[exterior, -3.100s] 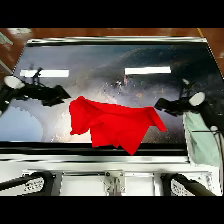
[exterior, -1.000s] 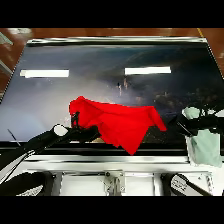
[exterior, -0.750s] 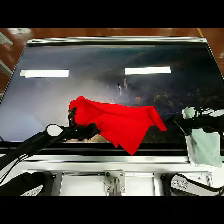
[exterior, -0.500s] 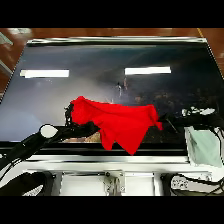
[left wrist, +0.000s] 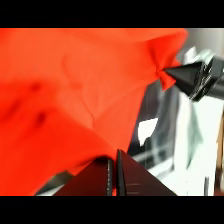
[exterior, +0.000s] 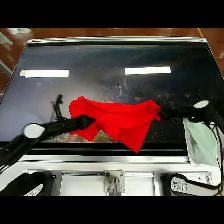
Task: Fold the shirts.
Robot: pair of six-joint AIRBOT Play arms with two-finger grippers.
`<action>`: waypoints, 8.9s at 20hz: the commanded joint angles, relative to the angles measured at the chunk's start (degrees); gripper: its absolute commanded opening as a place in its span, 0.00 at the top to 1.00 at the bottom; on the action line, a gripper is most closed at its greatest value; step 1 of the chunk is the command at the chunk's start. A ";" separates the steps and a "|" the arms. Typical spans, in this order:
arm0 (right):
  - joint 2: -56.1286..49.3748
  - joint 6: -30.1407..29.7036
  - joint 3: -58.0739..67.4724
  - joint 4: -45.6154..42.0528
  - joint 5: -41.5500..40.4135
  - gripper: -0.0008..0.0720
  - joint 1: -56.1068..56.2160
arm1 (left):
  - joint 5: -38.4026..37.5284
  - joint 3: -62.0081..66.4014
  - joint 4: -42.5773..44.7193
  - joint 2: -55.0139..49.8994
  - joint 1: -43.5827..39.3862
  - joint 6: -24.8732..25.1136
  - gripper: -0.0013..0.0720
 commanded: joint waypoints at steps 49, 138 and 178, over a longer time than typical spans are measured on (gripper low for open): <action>-5.22 20.37 29.20 -18.32 8.02 0.89 4.55 | -41.33 64.98 37.68 -44.26 20.41 -15.89 0.85; 50.60 16.09 56.41 -18.99 28.87 0.89 -7.26 | -52.09 76.28 53.94 21.59 27.21 -12.50 0.93; -10.40 15.08 15.41 -12.66 -26.91 0.89 19.76 | -3.96 44.83 36.61 -45.27 27.98 7.78 0.93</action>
